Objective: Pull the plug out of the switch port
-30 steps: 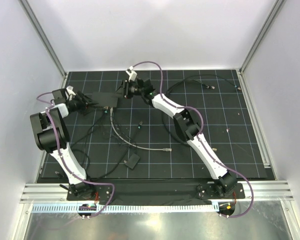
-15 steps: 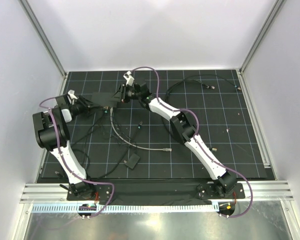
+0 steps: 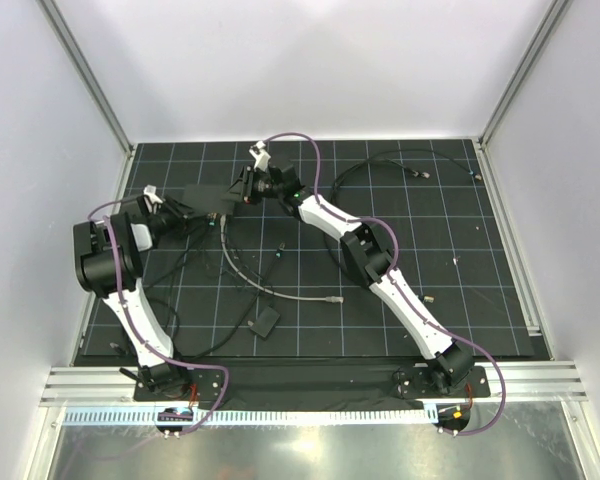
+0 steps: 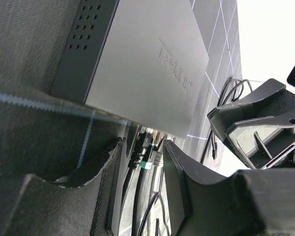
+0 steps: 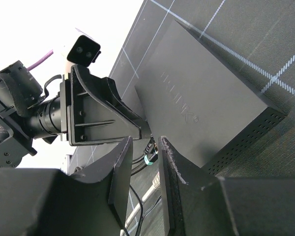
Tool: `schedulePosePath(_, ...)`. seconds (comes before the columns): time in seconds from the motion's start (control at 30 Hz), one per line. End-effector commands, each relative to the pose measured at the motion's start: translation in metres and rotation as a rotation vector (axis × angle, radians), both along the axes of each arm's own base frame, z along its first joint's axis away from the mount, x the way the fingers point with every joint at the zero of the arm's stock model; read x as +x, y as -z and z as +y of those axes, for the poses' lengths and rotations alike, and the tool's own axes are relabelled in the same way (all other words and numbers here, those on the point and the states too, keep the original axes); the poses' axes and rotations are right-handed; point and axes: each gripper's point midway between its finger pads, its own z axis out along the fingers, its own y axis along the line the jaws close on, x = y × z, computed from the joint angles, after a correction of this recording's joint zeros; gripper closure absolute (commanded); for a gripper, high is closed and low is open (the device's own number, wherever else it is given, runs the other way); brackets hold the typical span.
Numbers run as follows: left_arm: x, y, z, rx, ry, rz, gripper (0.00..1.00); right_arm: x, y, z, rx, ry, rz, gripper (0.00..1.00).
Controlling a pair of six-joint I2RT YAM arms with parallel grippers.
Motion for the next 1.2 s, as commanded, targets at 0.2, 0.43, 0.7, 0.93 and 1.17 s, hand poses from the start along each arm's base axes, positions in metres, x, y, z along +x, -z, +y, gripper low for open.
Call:
schedulePosePath(0.2, 0.009, 0.013, -0.009, 0.013, 0.013, 0.026, 0.65, 0.005, -0.029, 0.005, 0.045, 0.015, -0.053, 0.66)
schedulePosePath(0.43, 0.010, 0.019, -0.009, 0.015, 0.021, 0.055, 0.73, 0.006, -0.028, 0.004, 0.041, 0.018, -0.048, 0.66)
schedulePosePath(0.7, 0.011, 0.024, -0.010, 0.006, 0.026, 0.091, 0.80, 0.005, -0.029, 0.004, 0.039, 0.015, -0.054, 0.66)
schedulePosePath(0.93, 0.008, 0.038, -0.008, 0.005, 0.035, 0.172, 0.95, 0.006, -0.027, 0.004, 0.035, 0.022, -0.048, 0.67)
schedulePosePath(1.17, -0.017, 0.057, -0.005, 0.058, 0.090, 0.379, 1.00, 0.005, -0.009, 0.008, 0.051, 0.039, 0.009, 0.70)
